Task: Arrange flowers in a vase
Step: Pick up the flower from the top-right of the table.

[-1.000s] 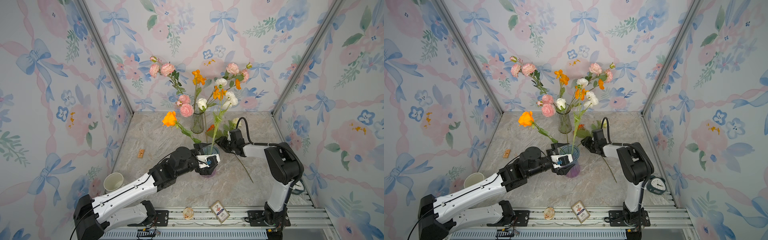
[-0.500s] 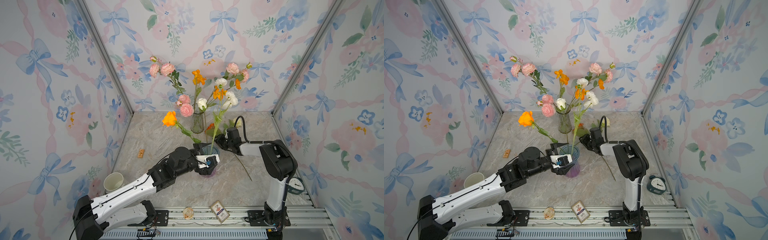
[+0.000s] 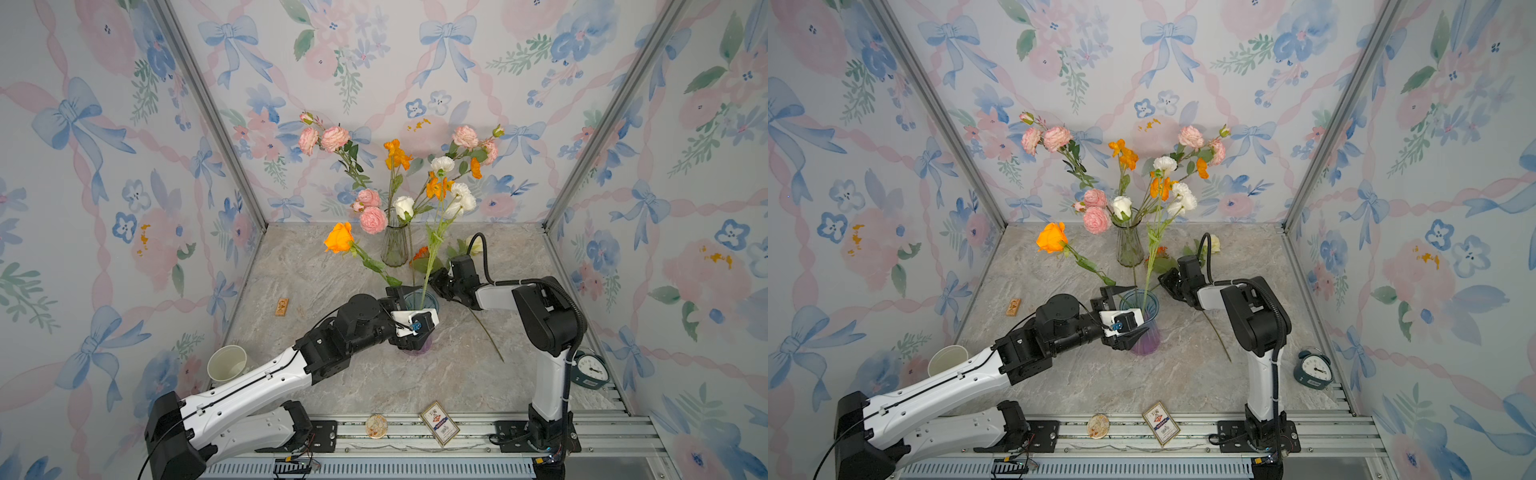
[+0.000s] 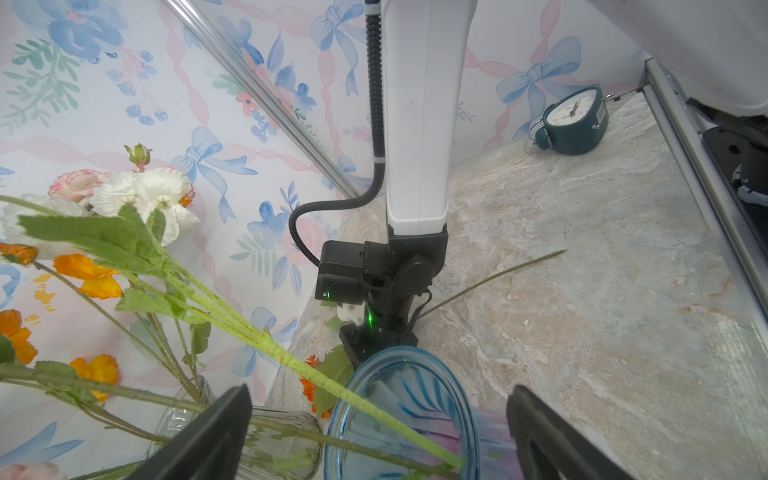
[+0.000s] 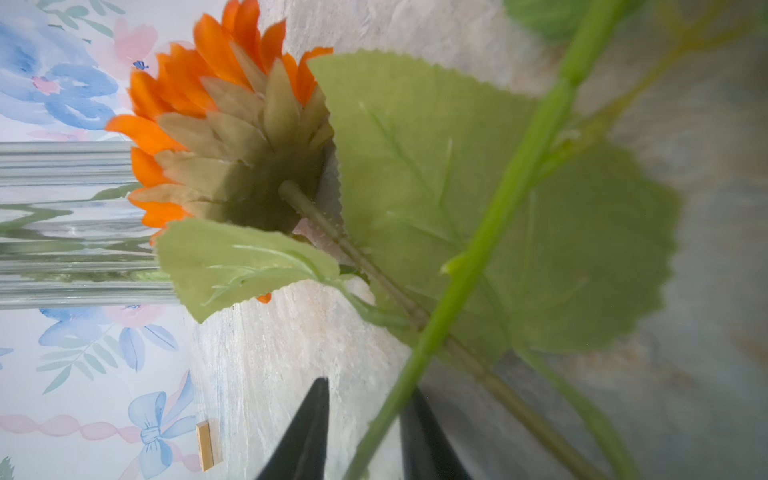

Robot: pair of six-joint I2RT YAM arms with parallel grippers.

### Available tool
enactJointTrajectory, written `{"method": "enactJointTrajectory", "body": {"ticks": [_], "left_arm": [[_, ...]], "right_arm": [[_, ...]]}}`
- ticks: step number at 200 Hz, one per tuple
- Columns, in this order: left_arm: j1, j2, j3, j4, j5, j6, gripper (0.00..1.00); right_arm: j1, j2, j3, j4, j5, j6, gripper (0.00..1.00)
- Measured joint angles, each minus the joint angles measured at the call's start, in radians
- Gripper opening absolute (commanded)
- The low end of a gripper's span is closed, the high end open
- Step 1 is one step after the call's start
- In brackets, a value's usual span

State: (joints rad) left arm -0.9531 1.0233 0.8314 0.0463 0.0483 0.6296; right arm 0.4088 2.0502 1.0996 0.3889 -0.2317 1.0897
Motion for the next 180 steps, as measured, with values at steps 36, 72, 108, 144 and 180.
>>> {"method": "enactJointTrajectory", "body": {"ticks": [36,72,108,144,180], "left_arm": [[0.0,0.0,-0.003,0.0,0.0,0.0,0.98],[0.0,0.0,-0.005,0.0,0.0,0.0,0.98],[0.0,0.0,-0.005,0.0,0.0,0.004,0.98],[0.0,-0.009,-0.007,0.0,0.0,0.006,0.98],[0.0,-0.022,-0.01,0.0,0.0,0.007,0.98]], "right_arm": [[0.0,0.0,0.0,0.014,-0.002,0.005,0.0],[0.0,0.0,0.0,0.036,-0.004,0.008,0.0],[0.0,-0.04,-0.031,0.064,-0.001,0.0,0.0],[0.0,-0.196,-0.049,0.046,0.019,-0.053,0.0],[-0.001,-0.389,-0.049,-0.012,0.051,-0.13,0.0]]}}
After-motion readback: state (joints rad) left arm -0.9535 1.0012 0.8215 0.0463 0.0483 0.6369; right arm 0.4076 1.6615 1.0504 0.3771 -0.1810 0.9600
